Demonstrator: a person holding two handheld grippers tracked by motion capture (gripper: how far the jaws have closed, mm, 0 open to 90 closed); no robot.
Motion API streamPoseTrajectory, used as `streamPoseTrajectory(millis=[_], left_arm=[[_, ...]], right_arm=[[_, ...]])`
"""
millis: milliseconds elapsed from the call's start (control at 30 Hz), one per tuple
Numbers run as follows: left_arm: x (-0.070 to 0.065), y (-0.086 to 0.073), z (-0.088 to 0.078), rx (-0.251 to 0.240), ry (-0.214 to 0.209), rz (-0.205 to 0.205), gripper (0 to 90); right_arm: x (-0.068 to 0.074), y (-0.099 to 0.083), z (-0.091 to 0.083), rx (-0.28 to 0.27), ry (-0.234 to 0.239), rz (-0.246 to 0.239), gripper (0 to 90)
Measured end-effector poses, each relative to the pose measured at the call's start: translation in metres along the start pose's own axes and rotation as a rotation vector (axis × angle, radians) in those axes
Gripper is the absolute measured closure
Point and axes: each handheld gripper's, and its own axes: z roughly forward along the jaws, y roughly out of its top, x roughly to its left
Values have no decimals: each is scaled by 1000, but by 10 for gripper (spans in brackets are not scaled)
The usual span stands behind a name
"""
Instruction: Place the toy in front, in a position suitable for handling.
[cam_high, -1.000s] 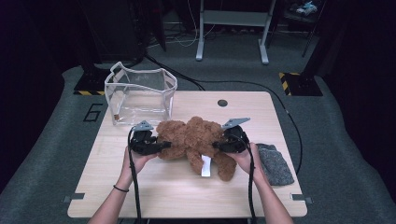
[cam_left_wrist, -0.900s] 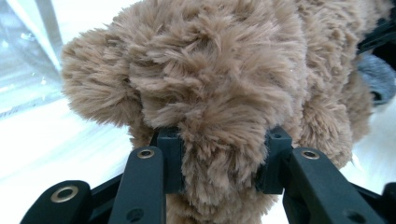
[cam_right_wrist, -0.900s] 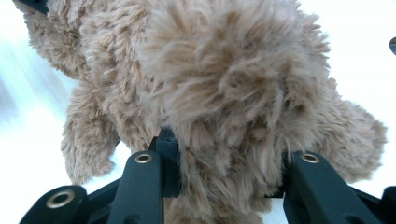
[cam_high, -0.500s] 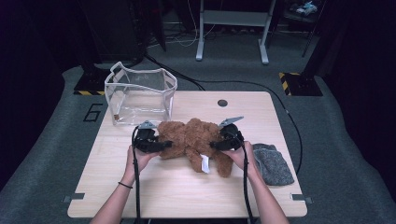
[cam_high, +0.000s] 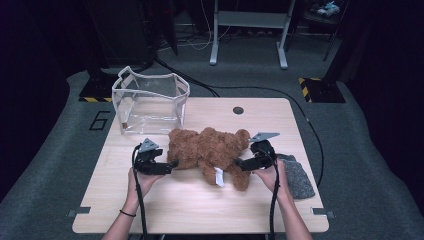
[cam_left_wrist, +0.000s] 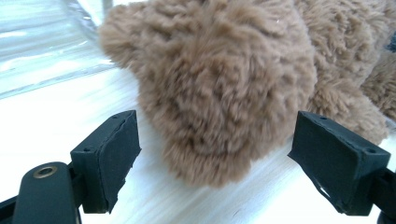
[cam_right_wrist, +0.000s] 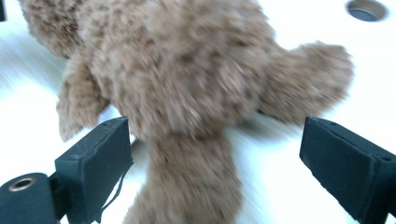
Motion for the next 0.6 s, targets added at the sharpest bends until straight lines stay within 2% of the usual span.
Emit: streamPoseTrajectory(millis=[100,200,367,500,600], left_arm=[[2,-11,-1,-1,10,-16,148],[4,-23,1,10,16,-40,146],[5,-41,5,49,47,-39,142],[6,-48,5,58,61,-43,137],[7,-50,6,58,59,-52,137]], right_arm=[[-6,-12,-13,-18,-25,33,85],[-11,-24,-22,-14,-57,58,88],[-19,-42,-34,-3,-111,84,87],[-31,-57,-42,2,-159,105,86],[-38,-67,-44,13,-200,148,82]])
